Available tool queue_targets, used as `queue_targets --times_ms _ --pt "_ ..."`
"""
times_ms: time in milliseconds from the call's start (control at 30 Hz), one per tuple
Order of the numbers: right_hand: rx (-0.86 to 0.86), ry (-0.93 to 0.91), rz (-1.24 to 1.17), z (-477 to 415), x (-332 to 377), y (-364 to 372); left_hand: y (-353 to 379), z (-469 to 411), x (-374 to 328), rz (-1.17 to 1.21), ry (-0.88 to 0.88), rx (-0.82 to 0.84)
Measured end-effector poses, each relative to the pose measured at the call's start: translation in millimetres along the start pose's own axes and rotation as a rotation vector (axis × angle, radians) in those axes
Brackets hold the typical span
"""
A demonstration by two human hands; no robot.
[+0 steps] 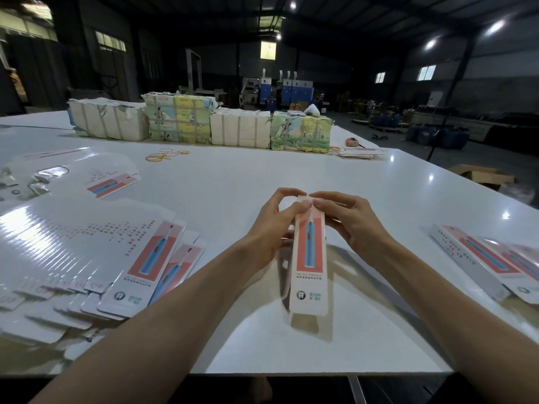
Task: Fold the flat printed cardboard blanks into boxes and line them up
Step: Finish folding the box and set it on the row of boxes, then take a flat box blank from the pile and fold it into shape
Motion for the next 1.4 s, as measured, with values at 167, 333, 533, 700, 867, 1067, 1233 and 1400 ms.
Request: queue_targets --times_ms 167,333,533,700,867,1067,1233,1400 --pt "-0.05 -0.018 0.013 2.2 0.4 -5.5 1.6 -2.3 0.8 0.008 0.01 0.015" --pt "-0.038 -0.029 0.031 2.2 1.1 -2.0 -2.0 -1.9 0.3 0.035 -0.024 0.003" --pt "-0.037 -0.037 0.067 0.4 -0.7 -3.8 -1.6 -1.7 0.3 0.033 -0.04 0.019" --pt "0.004 -0.054 0.038 0.1 -3.3 -2.8 3.7 -0.7 6.6 0.054 -0.072 0.05" --pt "-0.091 -0.09 0.278 -3.2 -9.6 -7.4 12.6 1.5 11.2 0.121 -0.141 0.161" --pt "-0.085 -0.223 0.829 3.2 17.4 11.0 0.4 -3.4 8.3 0.282 -0.106 0.025" --pt "0.213 -0.279 1.203 27.3 22.1 39.9 3.6 -5.0 14.3 0.429 -0.135 -0.045" --pt "0.05 -0.28 1.291 46.3 28.0 -4.9 17.6 -6.8 13.4 0.521 -0.15 0.06"
Point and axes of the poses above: each hand's wrist, its own z-axis away from the middle knuckle, its own y-axis out of the palm, x = y × z, the point moved 8 cm from there along -z, towards the middle knuckle
